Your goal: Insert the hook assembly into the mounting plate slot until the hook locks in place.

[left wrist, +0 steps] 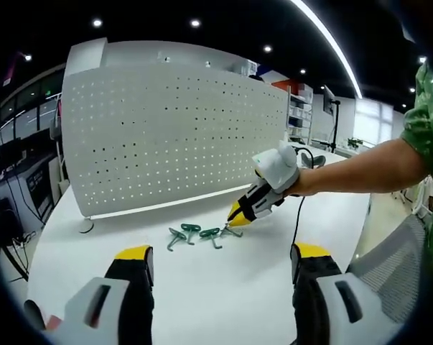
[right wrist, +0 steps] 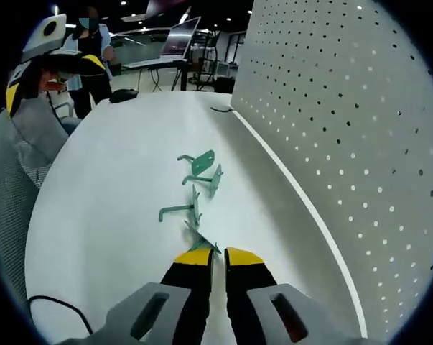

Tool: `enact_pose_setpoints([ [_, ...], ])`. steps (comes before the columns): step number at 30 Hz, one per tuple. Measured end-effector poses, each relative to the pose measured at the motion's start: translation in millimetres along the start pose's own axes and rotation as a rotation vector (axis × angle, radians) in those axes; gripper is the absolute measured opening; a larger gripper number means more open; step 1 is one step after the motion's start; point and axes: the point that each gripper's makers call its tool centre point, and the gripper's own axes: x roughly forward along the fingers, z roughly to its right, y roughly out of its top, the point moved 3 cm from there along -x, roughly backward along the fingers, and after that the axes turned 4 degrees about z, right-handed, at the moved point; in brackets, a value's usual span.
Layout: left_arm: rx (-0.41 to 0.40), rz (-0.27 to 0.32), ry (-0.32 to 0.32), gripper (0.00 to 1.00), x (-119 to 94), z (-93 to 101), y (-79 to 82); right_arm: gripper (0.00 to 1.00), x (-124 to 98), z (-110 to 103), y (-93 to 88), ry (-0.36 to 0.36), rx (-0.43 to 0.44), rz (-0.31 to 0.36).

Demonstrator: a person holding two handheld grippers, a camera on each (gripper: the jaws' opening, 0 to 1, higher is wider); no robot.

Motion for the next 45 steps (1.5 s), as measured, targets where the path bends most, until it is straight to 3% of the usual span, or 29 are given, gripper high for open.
enact_pose_setpoints([
  [12, -0.007, -0.004, -0.001, 0.8, 1, -1.7, -1.0, 0.02, 1, -13, 1.5, 0.06, -0.016, -0.005],
  [40, -0.007, -0.009, -0.015, 0.79, 1, -1.6, -1.9, 0.03, 1, -21, 1.9, 0.067, 0.017, 0.013],
  [45, -0.005, -0.012, -0.016, 0.78, 2, -1.5, -1.6, 0.04, -3, -24, 8.9, 0.064, -0.005, 0.03],
])
